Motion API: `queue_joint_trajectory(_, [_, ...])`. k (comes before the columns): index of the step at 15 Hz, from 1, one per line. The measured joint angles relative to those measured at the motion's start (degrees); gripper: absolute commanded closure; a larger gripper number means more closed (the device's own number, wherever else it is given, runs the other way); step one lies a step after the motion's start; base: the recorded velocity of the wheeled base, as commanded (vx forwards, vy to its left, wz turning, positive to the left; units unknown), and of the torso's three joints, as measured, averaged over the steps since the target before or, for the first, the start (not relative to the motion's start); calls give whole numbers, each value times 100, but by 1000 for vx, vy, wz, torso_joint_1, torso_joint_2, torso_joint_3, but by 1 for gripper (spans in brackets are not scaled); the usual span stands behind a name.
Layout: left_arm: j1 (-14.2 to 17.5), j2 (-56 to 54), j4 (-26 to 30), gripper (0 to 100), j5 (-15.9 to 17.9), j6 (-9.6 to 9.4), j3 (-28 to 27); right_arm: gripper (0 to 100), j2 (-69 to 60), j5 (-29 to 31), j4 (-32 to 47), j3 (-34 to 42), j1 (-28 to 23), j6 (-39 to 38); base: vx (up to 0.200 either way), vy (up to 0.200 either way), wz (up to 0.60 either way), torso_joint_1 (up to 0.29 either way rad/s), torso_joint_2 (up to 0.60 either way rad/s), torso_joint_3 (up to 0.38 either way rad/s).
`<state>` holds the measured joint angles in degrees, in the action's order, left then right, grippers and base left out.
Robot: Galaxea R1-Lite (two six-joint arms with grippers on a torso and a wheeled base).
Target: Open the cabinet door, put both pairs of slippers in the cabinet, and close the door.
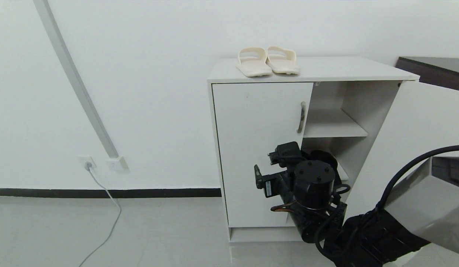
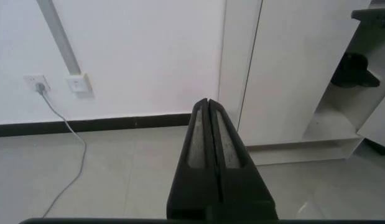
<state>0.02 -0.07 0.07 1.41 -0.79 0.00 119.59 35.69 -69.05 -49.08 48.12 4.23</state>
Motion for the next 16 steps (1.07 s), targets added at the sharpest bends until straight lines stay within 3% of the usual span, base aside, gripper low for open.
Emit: queue_joint_trajectory(16, [-2,0,2,100,-29,13,0,0,50,-12,-22,-61,22,154,0,0,0,182,-497,-316])
